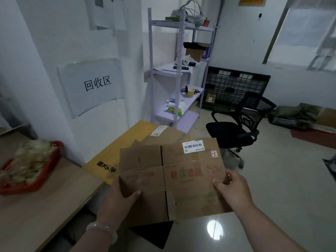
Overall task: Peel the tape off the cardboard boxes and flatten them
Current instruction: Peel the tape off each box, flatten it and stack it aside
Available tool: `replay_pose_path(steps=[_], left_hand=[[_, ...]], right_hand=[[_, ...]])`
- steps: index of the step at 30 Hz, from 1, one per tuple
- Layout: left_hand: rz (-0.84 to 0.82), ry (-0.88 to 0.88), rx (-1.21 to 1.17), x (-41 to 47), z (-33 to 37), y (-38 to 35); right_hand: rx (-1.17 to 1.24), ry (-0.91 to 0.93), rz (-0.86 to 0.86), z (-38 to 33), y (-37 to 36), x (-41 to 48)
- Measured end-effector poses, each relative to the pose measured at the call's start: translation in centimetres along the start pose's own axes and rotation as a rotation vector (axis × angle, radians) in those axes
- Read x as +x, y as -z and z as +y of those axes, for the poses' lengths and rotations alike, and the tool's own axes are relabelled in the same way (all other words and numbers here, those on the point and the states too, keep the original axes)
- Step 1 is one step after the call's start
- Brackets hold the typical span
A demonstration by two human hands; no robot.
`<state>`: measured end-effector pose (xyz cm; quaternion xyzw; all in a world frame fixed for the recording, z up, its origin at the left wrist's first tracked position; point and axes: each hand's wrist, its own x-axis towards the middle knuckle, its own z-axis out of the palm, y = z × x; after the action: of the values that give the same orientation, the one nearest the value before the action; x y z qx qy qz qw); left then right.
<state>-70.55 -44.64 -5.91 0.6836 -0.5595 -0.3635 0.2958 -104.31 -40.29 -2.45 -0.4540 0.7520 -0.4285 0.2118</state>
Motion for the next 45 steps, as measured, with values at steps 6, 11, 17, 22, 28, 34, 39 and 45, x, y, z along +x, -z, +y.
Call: replay_pose_path(steps=[6, 11, 17, 22, 28, 34, 39, 45], left_hand=[[0.04, 0.096, -0.034, 7.7, 1.5, -2.5], [0.096, 0.182, -0.046, 11.8, 2.2, -3.5], [0.209, 0.347, -0.036, 14.7, 2.0, -6.4], [0.307, 0.552, -0.091, 16.5, 3.2, -10.0], [0.385, 0.725, -0.147, 17.4, 5.4, -14.6], [0.391, 0.836, 0.019, 17.3, 7.1, -17.7], [0.363, 0.752, 0.158, 17.1, 7.7, -18.0], [0.492, 0.589, 0.458, 15.9, 8.2, -16.5]], right_hand=[[-0.095, 0.002, -0.084, 1.1, -4.7, 11.0], [-0.192, 0.047, -0.167, 1.5, -8.9, 18.6], [-0.313, 0.138, -0.339, 1.2, -13.9, 26.6], [-0.411, 0.265, -0.529, 0.9, -17.9, 34.0], [-0.496, 0.375, -0.702, 0.5, -21.3, 40.8], [-0.549, 0.403, -0.803, 1.1, -23.0, 43.2], [-0.708, 0.588, -0.784, 0.5, -23.2, 43.4], [-0.598, 0.97, -0.904, -3.6, -24.0, 38.9]])
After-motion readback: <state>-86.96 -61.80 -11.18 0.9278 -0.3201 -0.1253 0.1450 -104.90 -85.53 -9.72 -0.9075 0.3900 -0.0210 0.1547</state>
